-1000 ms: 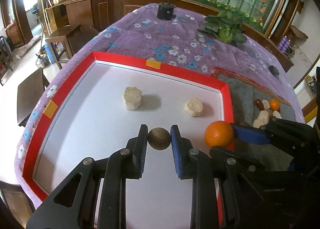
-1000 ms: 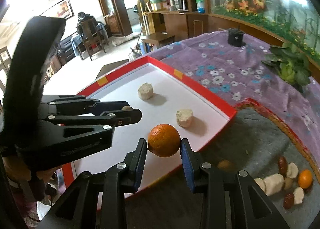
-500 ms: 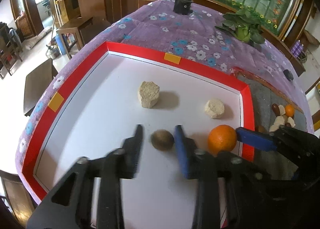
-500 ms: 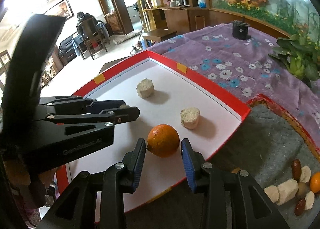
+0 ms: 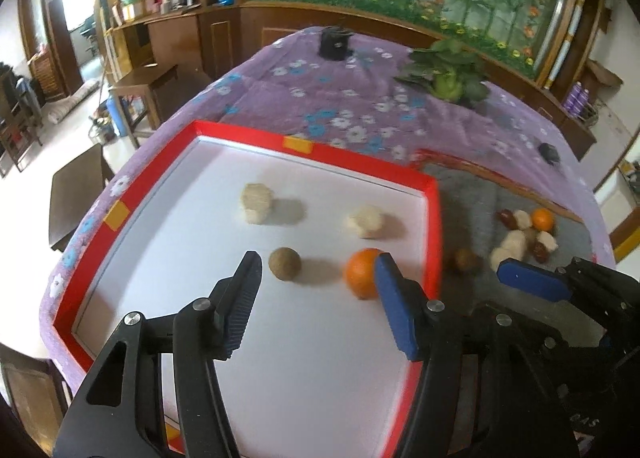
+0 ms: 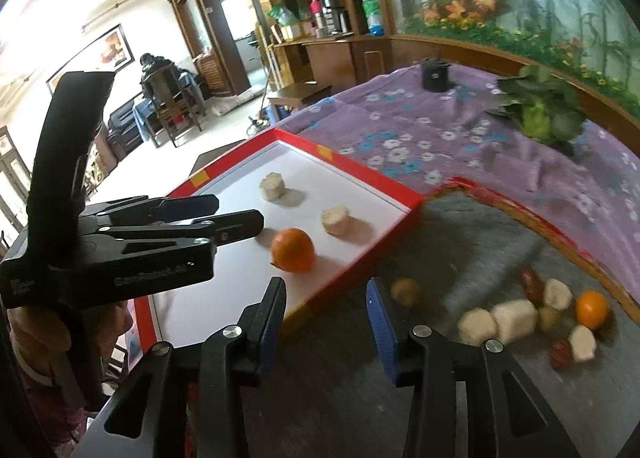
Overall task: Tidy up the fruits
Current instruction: 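Grasp another brown kiwi from the mat with the left tool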
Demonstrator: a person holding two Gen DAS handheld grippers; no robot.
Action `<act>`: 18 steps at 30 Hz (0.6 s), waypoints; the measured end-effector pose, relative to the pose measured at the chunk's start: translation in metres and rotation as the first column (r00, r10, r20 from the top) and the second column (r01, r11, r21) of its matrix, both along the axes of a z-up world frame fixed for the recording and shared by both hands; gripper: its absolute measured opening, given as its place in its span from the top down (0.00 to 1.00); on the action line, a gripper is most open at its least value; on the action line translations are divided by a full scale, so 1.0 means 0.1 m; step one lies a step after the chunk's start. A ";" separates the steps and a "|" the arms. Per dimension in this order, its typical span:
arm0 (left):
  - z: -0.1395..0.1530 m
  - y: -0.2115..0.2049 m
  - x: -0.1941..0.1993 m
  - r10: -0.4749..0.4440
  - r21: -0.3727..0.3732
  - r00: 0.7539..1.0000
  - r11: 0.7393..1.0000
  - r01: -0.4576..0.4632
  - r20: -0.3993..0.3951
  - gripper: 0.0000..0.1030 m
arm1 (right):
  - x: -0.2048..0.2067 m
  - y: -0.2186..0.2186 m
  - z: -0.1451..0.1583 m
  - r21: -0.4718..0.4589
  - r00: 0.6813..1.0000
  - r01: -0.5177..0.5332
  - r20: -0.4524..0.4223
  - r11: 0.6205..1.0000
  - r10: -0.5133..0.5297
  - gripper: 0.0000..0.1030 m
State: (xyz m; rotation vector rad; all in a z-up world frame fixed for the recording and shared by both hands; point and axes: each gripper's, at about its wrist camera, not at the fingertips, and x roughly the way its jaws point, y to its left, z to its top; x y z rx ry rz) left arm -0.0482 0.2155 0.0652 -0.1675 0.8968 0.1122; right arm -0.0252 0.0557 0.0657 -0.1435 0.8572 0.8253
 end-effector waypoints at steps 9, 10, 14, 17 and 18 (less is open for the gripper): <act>0.10 -0.52 -0.06 -0.107 -0.010 0.994 0.994 0.108 0.018 0.43 | -0.13 -0.64 -0.04 -0.015 0.995 0.103 0.002 0.995 -0.103 0.58; 0.10 -0.56 -0.06 -0.116 -0.010 0.993 0.993 0.116 0.017 0.43 | -0.14 -0.74 -0.05 -0.013 0.993 0.122 -0.001 0.992 -0.122 0.58; 0.08 -0.78 -0.05 -0.158 -0.009 0.987 0.987 0.158 0.008 0.43 | -0.17 -1.03 -0.10 -0.012 0.985 0.170 -0.016 0.985 -0.170 0.57; 0.04 -0.94 -0.04 -0.188 -0.014 0.982 0.982 0.187 -0.005 0.43 | -0.20 -1.22 -0.16 -0.018 0.980 0.198 -0.026 0.980 -0.199 0.57; 0.02 -0.98 -0.04 -0.196 -0.014 0.981 0.981 0.196 -0.009 0.43 | -0.21 -1.28 -0.18 -0.019 0.978 0.206 -0.030 0.978 -0.207 0.57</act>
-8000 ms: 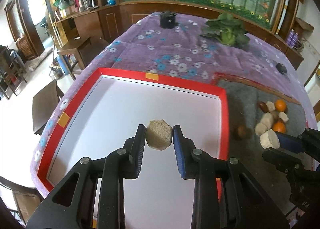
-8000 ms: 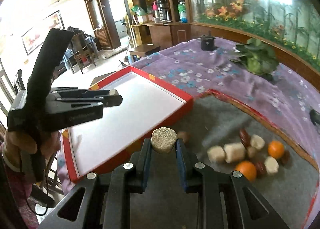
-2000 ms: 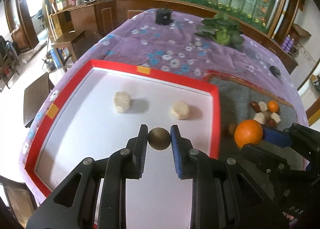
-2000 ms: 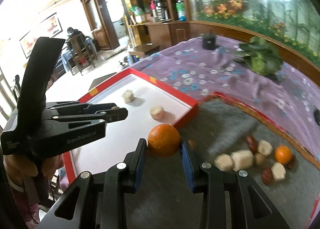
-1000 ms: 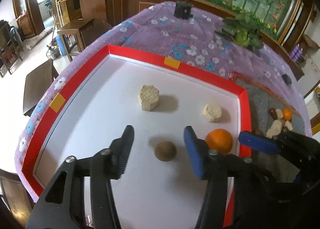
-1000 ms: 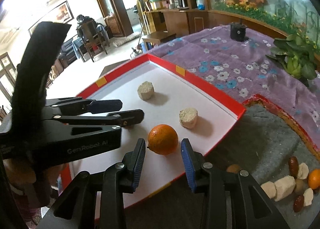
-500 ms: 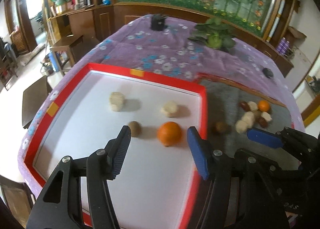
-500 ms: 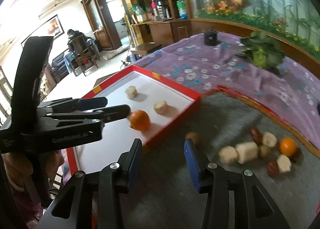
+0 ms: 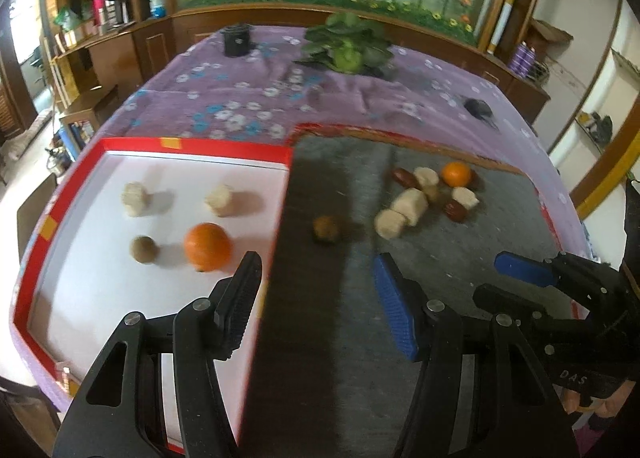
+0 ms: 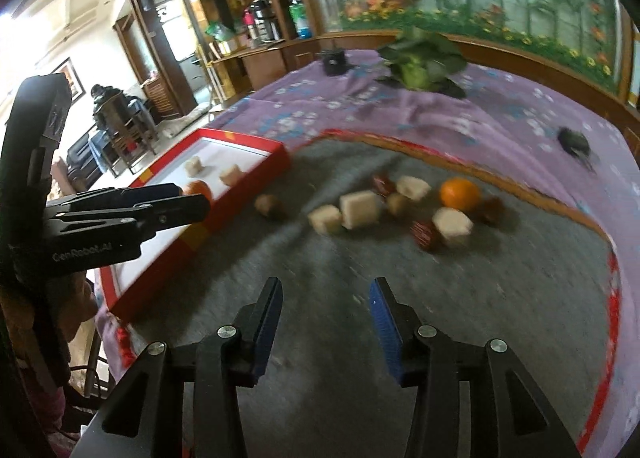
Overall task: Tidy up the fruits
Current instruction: 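Grasp another brown kiwi from the mat with the left tool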
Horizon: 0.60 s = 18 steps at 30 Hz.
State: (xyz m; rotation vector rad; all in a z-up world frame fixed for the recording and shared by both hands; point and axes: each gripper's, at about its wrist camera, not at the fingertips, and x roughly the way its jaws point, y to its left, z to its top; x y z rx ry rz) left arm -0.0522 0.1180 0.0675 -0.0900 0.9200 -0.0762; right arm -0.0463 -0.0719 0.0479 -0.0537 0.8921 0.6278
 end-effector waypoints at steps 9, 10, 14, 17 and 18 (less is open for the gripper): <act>-0.21 -0.22 0.18 -0.057 -0.034 0.998 0.998 0.055 -0.037 0.43 | 0.00 -0.19 -0.07 0.024 1.000 0.019 -0.015 1.000 -0.019 0.57; -0.23 -0.22 0.20 -0.054 -0.035 0.998 0.998 0.053 -0.041 0.43 | 0.01 -0.19 -0.07 0.027 1.000 0.017 -0.017 0.999 -0.017 0.57; -0.33 -0.18 0.32 -0.034 -0.019 0.998 0.999 0.033 -0.055 0.43 | 0.02 -0.19 -0.09 0.024 1.000 0.011 -0.014 1.000 -0.011 0.57; -0.39 -0.12 0.40 -0.026 -0.033 0.998 0.999 0.024 -0.064 0.43 | 0.03 -0.19 -0.10 0.017 1.000 0.006 -0.011 1.000 -0.006 0.57; -0.40 -0.11 0.43 -0.031 -0.039 0.997 0.999 0.028 -0.067 0.43 | 0.04 -0.19 -0.10 0.016 1.000 0.004 -0.011 1.000 -0.004 0.57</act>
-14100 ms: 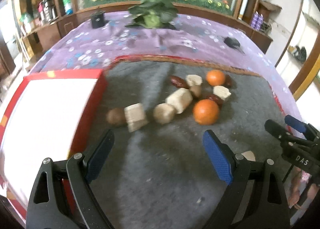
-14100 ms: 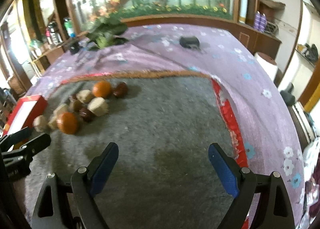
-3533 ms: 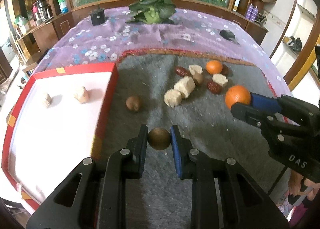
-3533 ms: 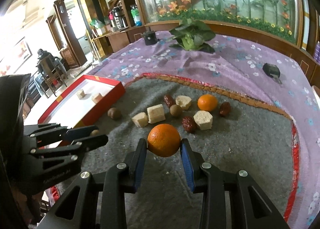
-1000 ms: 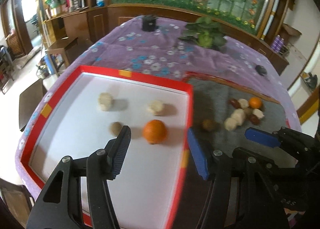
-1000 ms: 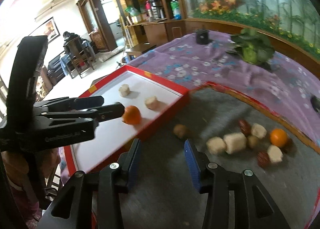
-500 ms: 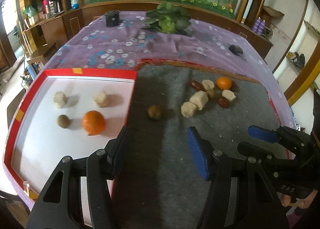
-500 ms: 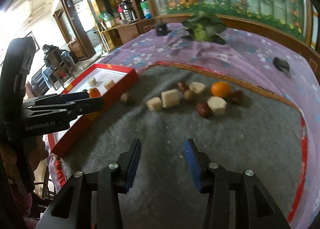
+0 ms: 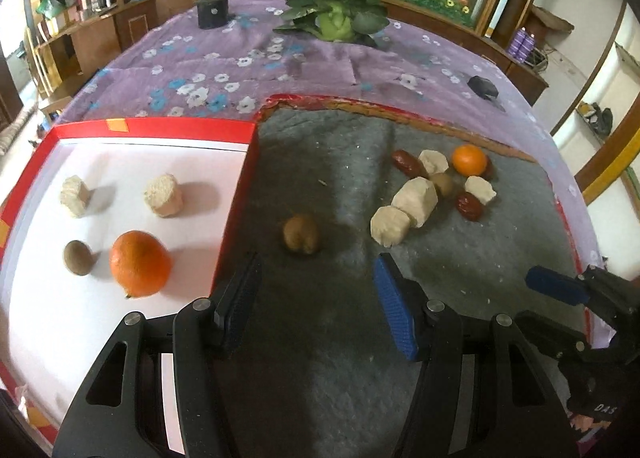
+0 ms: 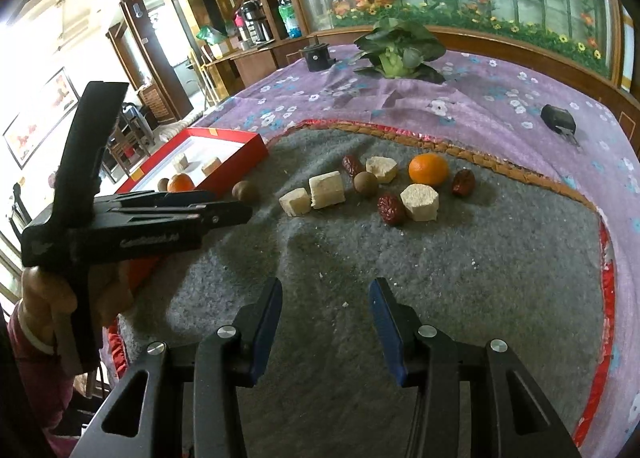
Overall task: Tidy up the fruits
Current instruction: 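Grasp another brown kiwi from the mat with the left tool, then grasp a tan round cake with the right tool while the left tool holds the kiwi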
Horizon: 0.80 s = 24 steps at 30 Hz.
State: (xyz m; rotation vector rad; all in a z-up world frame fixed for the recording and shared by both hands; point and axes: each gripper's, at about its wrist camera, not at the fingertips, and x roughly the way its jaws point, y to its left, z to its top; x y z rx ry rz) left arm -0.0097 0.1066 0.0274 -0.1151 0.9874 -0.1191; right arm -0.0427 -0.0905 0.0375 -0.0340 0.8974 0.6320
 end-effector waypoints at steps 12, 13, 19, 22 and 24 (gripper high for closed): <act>-0.08 -0.06 0.16 -0.036 0.055 0.999 0.998 0.037 -0.012 0.75 | 0.12 0.01 -0.06 0.011 1.000 0.003 -0.012 1.000 -0.003 0.57; -0.08 -0.07 0.15 -0.039 0.060 0.999 0.997 0.039 -0.003 0.75 | 0.13 0.02 -0.06 0.011 1.000 0.003 -0.014 1.000 -0.003 0.57; -0.05 -0.09 0.09 -0.052 0.071 0.999 0.996 0.051 0.001 0.75 | 0.18 0.12 -0.08 0.034 0.999 -0.033 -0.027 0.999 0.034 0.57; -0.01 -0.07 0.05 -0.042 0.074 0.999 0.996 0.042 0.006 0.75 | 0.21 0.25 -0.10 0.036 0.997 -0.067 -0.031 0.997 0.068 0.57; 0.03 -0.06 0.01 -0.039 0.078 0.999 0.996 0.037 0.018 0.75 | 0.26 0.34 -0.11 0.040 0.995 -0.092 -0.036 0.995 0.094 0.57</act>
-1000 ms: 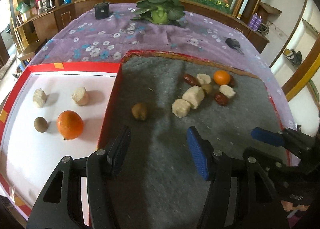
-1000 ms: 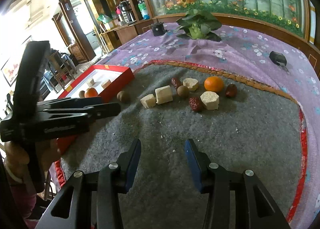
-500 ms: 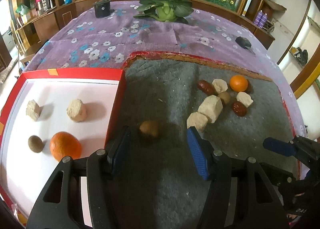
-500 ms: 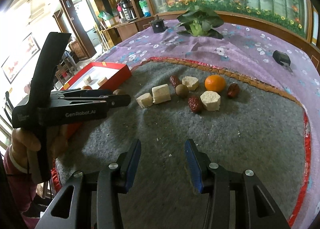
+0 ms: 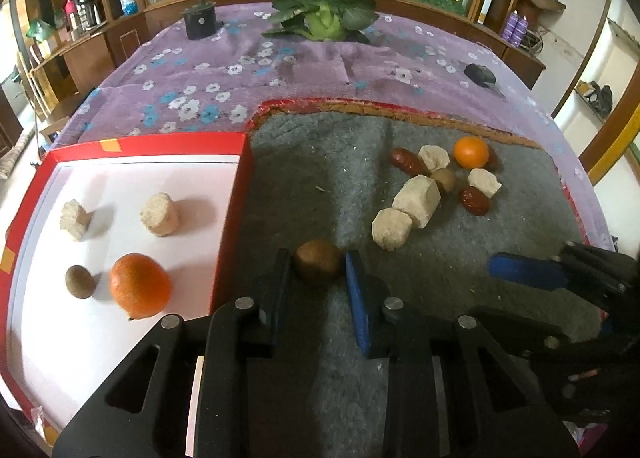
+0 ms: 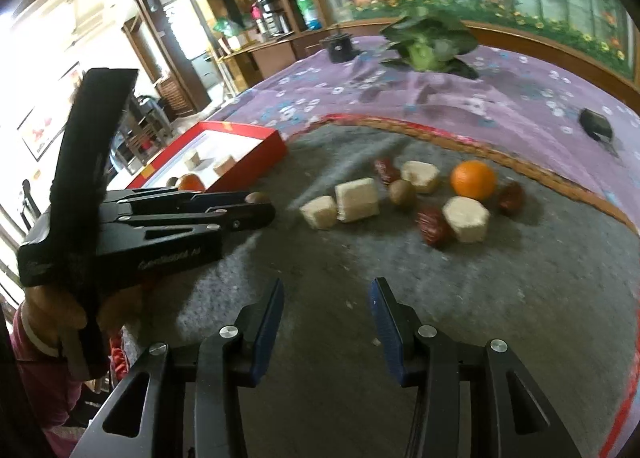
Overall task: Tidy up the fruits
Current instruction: 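Grasp a tan round cake with the right tool while the left tool holds the kiwi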
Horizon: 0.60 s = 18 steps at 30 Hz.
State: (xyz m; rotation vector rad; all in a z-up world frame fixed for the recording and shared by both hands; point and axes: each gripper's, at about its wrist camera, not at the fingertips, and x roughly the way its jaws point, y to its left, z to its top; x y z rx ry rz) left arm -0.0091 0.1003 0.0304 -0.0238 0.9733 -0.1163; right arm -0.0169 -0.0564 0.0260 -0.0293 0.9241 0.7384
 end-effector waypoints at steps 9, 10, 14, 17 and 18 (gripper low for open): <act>0.08 0.06 -0.10 0.011 0.008 1.000 1.000 -0.012 0.020 0.75 | 0.41 0.29 -0.11 0.009 0.998 -0.041 -0.038 0.999 0.041 0.57; 0.09 0.07 -0.11 0.012 0.006 1.000 1.000 -0.012 0.019 0.75 | 0.45 0.31 -0.11 -0.006 0.999 -0.028 -0.023 1.000 0.028 0.57; 0.10 0.07 -0.12 0.005 0.003 1.000 1.000 -0.005 0.021 0.75 | 0.50 0.35 -0.11 0.001 1.000 -0.024 -0.019 1.000 0.024 0.57; 0.09 0.08 -0.12 0.005 0.001 1.000 1.000 -0.005 0.018 0.75 | 0.43 0.46 -0.12 -0.063 0.999 -0.046 0.024 0.997 0.047 0.57; 0.08 0.08 -0.12 0.006 0.000 1.000 1.000 -0.006 0.016 0.75 | 0.43 0.48 -0.12 -0.070 0.998 -0.047 0.028 0.996 0.049 0.57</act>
